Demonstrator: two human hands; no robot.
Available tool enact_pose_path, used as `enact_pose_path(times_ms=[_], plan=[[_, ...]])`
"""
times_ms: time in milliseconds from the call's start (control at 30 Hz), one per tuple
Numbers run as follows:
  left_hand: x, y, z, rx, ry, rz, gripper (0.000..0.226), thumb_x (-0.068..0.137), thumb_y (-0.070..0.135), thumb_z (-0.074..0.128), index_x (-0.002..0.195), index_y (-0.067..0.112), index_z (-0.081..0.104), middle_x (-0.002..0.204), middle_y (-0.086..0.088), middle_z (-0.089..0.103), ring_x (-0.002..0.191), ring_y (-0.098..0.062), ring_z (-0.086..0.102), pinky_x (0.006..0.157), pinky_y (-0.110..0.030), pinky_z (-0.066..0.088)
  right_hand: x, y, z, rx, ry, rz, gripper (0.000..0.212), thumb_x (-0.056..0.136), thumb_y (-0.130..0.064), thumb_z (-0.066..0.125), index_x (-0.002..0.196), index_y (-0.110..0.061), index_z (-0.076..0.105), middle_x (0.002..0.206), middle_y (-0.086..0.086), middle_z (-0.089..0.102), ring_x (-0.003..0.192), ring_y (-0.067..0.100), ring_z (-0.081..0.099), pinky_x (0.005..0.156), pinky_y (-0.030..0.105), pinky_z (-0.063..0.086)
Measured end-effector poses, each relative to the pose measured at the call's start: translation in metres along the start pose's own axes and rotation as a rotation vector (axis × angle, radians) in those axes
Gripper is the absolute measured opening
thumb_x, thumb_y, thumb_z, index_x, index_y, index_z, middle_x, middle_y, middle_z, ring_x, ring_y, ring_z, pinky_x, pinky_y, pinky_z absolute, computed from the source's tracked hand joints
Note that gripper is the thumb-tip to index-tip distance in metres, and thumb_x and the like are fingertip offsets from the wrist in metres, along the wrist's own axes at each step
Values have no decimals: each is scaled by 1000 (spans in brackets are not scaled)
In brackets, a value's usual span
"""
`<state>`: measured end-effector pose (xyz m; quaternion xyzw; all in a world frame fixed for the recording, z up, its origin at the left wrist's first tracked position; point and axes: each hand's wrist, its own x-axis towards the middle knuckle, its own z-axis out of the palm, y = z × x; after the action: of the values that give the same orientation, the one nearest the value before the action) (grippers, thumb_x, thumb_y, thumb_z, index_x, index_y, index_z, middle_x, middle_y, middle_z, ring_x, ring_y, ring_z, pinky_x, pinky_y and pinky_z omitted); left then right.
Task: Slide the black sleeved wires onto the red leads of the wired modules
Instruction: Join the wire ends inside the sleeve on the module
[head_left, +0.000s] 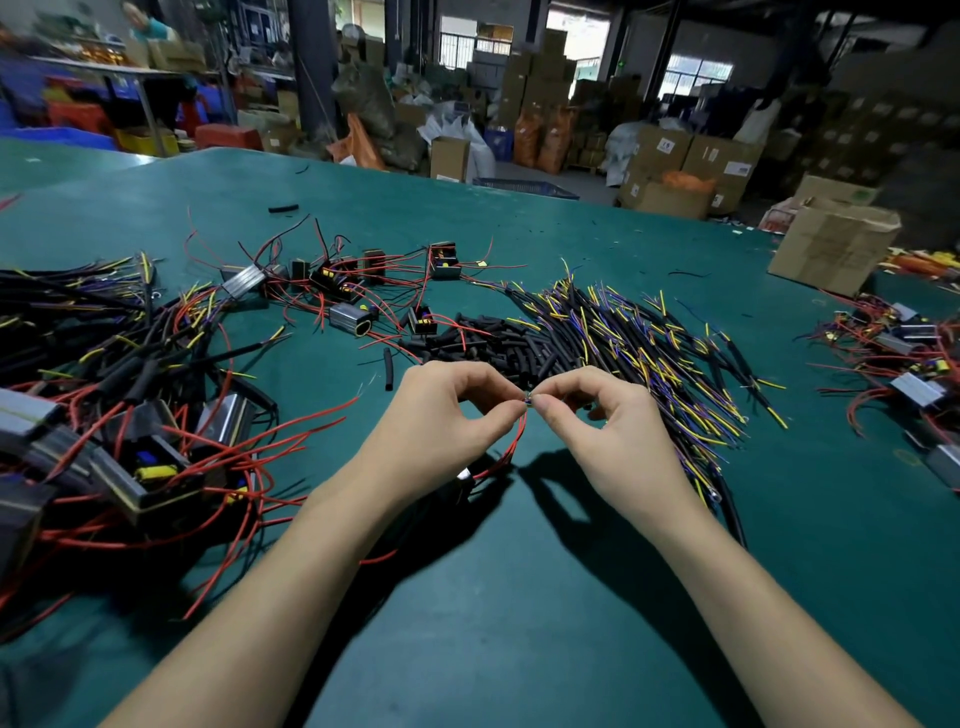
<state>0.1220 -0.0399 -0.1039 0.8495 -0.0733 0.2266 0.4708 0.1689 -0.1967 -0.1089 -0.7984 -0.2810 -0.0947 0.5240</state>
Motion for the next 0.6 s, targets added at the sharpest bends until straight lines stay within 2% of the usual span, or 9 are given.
enact_pose_path(times_ms=[133,200,300,400,467,567,600], plan=[[0,1,1,-10,54,1,7,82,7,70,77,9,74,65,10,67,46,13,48,50,0,32,-1,-2,2,-44,31,-24,8,85,-10,69,82,-17,71,82,-6,69,76,6,58,74,10,39],[0,2,1,-32,75,-24,10,82,8,69,74,12,74,66,7,69,55,7,55,57,-3,37,-1,-4,3,-55,34,-53,7,85,-10,69,85,-16,73,84,-7,69,78,6,60,73,10,39],[-1,3,0,-83,72,-89,13,82,9,67,73,13,74,66,4,70,64,-4,61,63,-17,48,-1,-6,2,-96,38,-178,10,83,-5,69,85,-12,75,83,-3,68,79,11,61,75,23,46],[1,5,0,-114,53,-167,14,81,9,65,71,11,74,66,-4,70,61,-9,58,63,-27,48,-2,-5,2,-248,70,-314,8,82,-8,69,82,-15,73,81,-8,66,76,10,60,76,38,44],[2,7,-1,-142,30,-227,14,80,9,64,69,7,72,65,-8,69,59,-9,54,60,-24,46,-2,-4,2,-416,99,-418,5,81,-12,68,81,-17,70,81,-8,65,78,13,61,75,40,40],[3,10,-2,-213,10,-333,17,80,9,64,64,4,69,57,-2,61,48,-2,46,48,-9,38,0,-4,2,-595,154,-593,5,81,-9,67,79,-13,68,81,-3,66,78,21,63,67,38,39],[4,9,-3,-224,5,-364,18,81,10,65,64,4,68,55,1,58,44,-1,42,44,-8,34,0,-4,2,-622,162,-626,5,81,-8,66,78,-12,68,80,-2,66,77,22,64,66,38,39]])
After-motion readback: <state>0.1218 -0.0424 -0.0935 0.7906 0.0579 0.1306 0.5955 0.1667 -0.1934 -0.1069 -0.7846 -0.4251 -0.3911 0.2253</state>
